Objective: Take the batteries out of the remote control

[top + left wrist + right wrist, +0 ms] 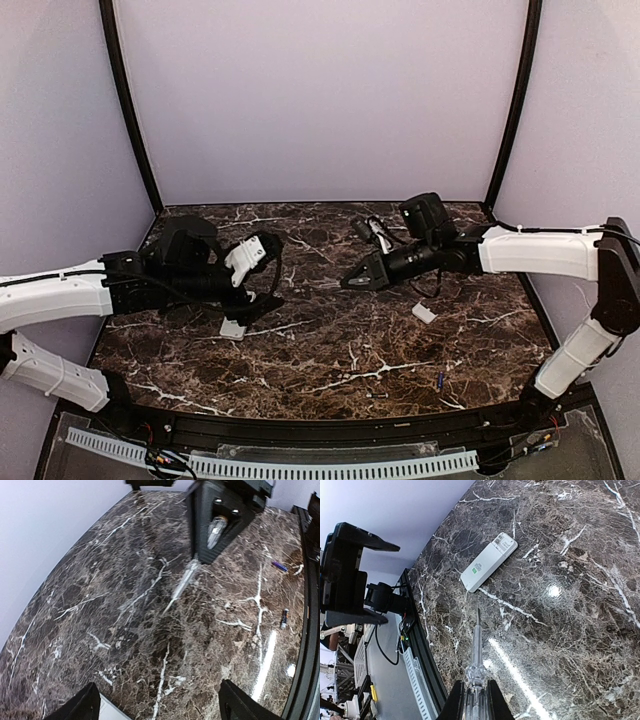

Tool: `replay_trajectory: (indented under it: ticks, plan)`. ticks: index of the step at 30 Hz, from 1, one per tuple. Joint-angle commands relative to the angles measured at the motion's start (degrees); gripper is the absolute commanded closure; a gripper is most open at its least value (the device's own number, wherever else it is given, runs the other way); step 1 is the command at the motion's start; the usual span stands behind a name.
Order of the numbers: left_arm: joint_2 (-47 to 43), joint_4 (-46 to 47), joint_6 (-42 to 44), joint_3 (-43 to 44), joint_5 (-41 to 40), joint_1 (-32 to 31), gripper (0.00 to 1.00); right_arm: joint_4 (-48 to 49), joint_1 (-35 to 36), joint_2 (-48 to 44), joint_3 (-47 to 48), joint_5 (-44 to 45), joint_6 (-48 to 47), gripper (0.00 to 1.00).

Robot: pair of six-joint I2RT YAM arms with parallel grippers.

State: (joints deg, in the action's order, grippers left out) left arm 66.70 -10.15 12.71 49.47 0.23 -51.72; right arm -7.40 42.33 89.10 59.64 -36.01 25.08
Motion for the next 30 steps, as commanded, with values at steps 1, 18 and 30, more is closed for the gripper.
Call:
replay_trajectory:
  ticks: [1,18,30]
  plan:
    - [0.9,1.4,7.6,1.2,1.9,-3.5,0.20,-0.5,1.3,1.2,1.9,-1.5,-0.9,1.00]
    - [11.6,6.5,11.9,4.4,4.2,-6.6,0.43,-1.7,5.3,2.6,3.9,-5.9,-1.2,1.00]
    - [17.0,8.7,12.0,6.7,6.3,-6.7,0.75,-1.7,6.4,3.0,4.0,-7.2,-1.1,1.00]
